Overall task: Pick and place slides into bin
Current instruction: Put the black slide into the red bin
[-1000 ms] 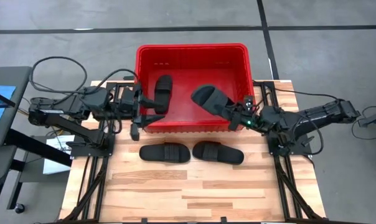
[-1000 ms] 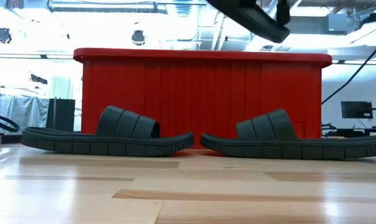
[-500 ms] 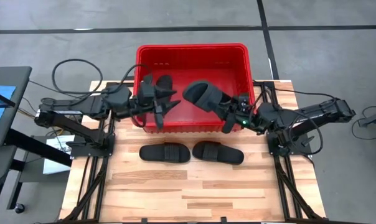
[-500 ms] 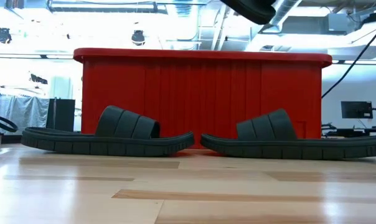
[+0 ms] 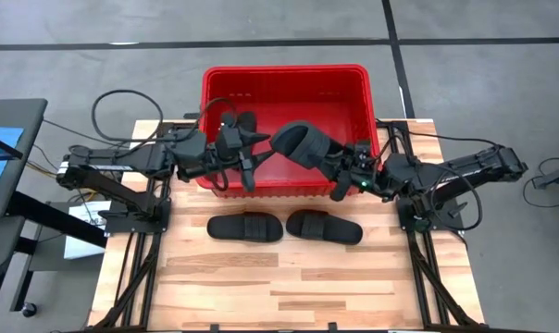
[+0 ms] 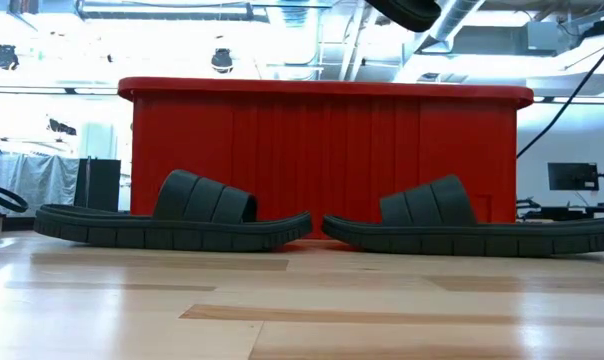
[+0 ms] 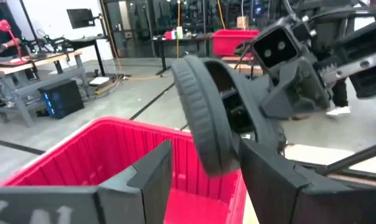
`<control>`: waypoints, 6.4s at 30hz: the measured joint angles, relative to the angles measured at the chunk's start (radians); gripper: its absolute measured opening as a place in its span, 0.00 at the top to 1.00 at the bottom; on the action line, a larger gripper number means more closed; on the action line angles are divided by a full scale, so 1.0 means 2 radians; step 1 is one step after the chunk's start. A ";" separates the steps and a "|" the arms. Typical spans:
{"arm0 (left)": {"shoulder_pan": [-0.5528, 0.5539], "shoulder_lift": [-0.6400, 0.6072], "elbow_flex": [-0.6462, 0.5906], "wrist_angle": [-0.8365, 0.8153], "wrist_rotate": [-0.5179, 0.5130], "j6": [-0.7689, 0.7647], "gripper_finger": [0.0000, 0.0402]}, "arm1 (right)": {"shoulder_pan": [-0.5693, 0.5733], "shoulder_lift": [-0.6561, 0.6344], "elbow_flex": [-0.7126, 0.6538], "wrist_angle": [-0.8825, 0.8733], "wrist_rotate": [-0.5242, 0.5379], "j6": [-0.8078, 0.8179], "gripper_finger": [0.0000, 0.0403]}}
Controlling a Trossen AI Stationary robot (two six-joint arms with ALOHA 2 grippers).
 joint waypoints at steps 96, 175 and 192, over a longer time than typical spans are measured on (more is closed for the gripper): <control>0.380 0.124 0.126 -0.241 0.402 0.146 0.93 | -0.043 -0.230 0.000 -0.355 -0.037 -0.194 0.54; 0.451 0.303 0.222 -0.416 0.536 0.453 0.94 | -0.270 -0.160 0.000 -0.394 -0.041 -0.097 0.55; 0.450 0.303 0.235 -0.468 0.535 0.466 0.94 | -0.271 -0.160 0.000 -0.394 -0.040 -0.088 0.55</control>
